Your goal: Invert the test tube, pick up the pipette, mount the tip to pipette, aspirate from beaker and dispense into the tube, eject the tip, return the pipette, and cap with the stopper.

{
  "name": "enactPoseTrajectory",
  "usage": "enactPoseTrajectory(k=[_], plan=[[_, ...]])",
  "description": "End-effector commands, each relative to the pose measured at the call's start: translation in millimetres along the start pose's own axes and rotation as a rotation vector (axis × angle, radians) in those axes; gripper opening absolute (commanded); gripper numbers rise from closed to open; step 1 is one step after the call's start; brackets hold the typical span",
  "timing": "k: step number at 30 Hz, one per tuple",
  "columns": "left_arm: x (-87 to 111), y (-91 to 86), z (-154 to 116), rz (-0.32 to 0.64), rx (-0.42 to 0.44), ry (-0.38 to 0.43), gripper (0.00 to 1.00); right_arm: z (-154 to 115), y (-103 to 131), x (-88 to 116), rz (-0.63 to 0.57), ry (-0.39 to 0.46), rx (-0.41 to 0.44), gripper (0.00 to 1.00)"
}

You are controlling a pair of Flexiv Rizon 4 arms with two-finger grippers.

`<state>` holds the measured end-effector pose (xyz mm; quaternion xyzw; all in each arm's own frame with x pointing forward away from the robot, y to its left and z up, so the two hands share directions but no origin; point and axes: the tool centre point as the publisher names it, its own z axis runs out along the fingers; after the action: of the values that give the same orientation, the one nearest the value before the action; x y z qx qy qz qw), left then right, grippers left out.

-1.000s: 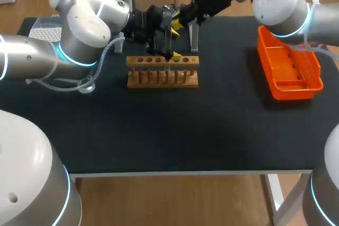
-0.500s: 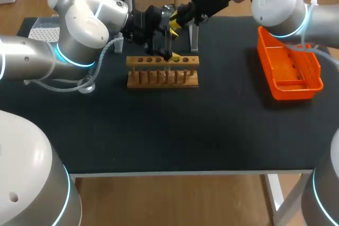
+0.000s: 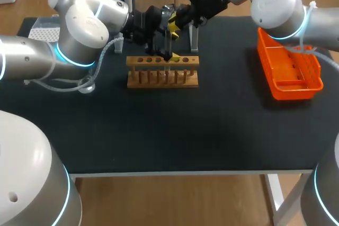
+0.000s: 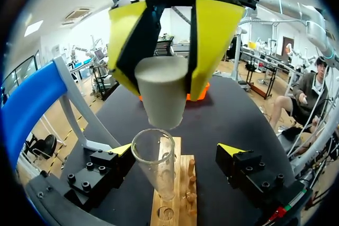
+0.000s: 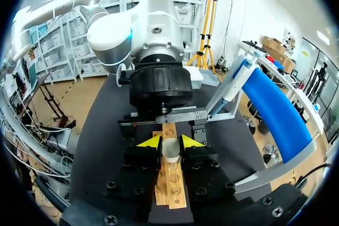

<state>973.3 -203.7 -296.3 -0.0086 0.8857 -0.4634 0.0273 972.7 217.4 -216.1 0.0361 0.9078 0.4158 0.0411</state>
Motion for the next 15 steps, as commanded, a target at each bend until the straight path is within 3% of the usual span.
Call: enactPoseTrajectory(k=[1, 15], plan=[[-1.1, -0.2, 0.6, 0.001, -0.002, 0.006, 1.00, 2.0, 0.4, -0.4, 0.001, 0.003, -0.002, 0.00], [-0.3, -0.6, 1.1, 0.000, -0.005, 0.010, 1.00, 7.0, 1.3, 1.5, 0.003, 0.011, -0.007, 0.00]])
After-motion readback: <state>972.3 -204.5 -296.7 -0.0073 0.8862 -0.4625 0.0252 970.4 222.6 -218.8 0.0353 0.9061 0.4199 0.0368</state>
